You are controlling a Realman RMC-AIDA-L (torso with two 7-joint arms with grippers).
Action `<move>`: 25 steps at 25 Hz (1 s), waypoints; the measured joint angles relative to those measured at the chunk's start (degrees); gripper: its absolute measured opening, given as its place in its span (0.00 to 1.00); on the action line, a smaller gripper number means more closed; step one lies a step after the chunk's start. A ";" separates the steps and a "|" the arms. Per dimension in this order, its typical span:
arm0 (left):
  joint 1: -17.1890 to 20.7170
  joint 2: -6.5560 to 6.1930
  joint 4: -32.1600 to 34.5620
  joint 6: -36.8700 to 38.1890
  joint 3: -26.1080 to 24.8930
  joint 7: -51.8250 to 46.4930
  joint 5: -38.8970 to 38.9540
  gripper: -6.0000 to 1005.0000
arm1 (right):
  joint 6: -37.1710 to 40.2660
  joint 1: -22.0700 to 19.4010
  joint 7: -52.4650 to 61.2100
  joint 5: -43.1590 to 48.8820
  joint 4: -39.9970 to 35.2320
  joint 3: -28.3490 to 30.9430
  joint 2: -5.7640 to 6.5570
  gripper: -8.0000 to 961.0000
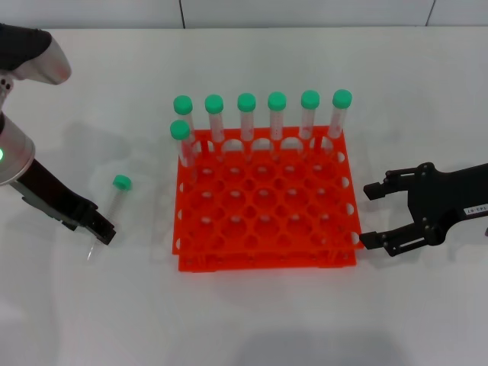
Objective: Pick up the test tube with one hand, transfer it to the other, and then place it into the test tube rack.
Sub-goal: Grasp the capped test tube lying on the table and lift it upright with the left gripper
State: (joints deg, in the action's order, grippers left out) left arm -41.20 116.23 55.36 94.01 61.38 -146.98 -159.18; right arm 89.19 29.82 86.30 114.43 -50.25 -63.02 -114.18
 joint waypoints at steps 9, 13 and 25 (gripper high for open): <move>-0.54 0.53 -1.23 -0.01 3.61 -2.36 -0.09 0.57 | -0.08 0.15 -0.38 0.00 -0.02 0.00 -0.04 0.88; -0.81 0.55 -1.47 -0.09 4.04 -2.99 -0.15 0.46 | -0.08 0.15 -0.42 0.00 0.08 0.00 -0.06 0.88; -1.39 1.56 -1.43 -1.09 4.72 -3.65 -2.64 0.37 | -0.07 0.15 -0.51 0.00 -0.07 -0.09 -0.08 0.88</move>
State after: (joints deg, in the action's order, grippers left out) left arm -42.58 117.80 53.93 92.93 66.10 -150.63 -161.81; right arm 89.12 29.97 85.79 114.43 -50.32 -63.11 -114.26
